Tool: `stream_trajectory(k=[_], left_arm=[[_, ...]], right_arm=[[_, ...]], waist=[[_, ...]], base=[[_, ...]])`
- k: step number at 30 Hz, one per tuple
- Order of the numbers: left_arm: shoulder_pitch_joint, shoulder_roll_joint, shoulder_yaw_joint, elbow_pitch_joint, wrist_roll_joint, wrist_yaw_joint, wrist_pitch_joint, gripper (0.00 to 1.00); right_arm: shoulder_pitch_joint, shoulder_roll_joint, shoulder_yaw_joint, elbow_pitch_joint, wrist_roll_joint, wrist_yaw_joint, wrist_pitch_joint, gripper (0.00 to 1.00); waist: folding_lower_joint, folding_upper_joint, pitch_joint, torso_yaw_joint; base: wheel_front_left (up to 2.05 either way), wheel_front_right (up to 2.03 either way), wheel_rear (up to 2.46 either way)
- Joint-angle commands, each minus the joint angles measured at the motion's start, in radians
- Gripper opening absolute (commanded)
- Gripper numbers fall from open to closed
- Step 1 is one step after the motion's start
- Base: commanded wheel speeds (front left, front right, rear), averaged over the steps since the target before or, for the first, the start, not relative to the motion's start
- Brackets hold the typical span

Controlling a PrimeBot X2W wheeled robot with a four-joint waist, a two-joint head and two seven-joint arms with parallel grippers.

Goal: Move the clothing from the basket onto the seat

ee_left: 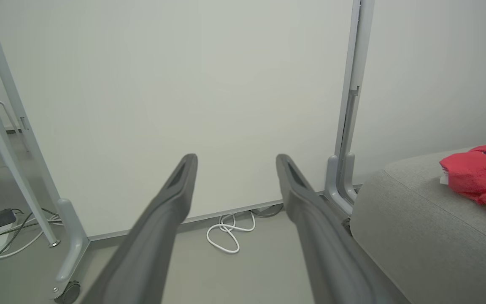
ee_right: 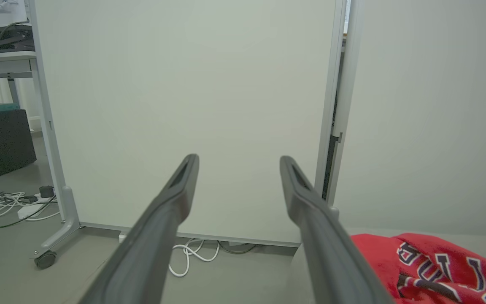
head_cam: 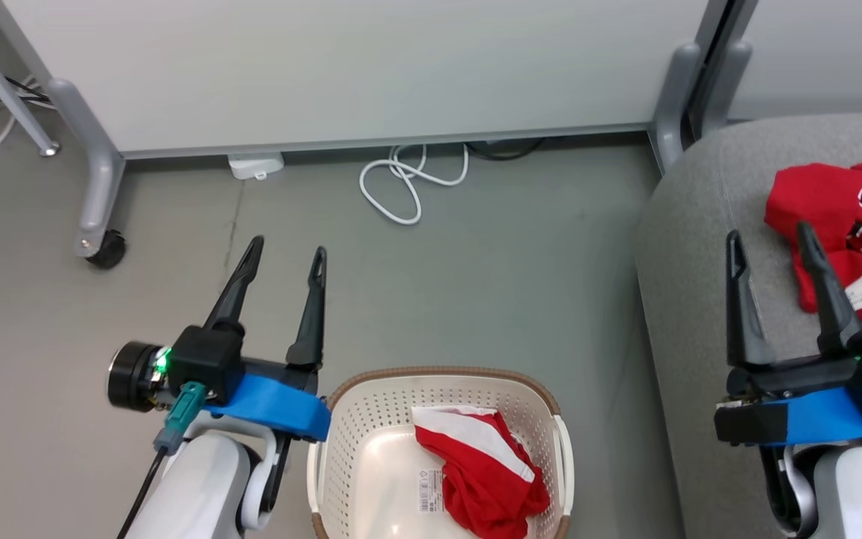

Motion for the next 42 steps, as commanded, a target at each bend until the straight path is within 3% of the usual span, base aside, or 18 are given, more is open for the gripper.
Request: stream_trajectory(k=[1,15,42], left_arm=[[0.03,-0.006,0.025,-0.004,0.008,-0.005,-0.005,1.0],[0.21,-0.018,0.202,-0.053,0.073,-0.041,-0.005,1.0],[0.305,-0.081,0.327,-0.072,0.148,-0.098,-0.005,1.0]], right_arm=[[0.026,0.005,0.013,-0.008,-0.009,0.0,0.0,1.0],[0.178,0.01,0.024,-0.072,0.012,0.0,0.0,1.0],[0.267,0.01,0.009,-0.06,0.061,0.0,0.0,1.0]], waist=[[0.0002,-0.0001,-0.016,0.008],[0.0002,-0.0001,-0.101,0.026],[0.0002,-0.0001,-0.136,0.013]], base=[[0.0,0.0,0.0],[0.0,0.0,0.0],[0.0,0.0,0.0]])
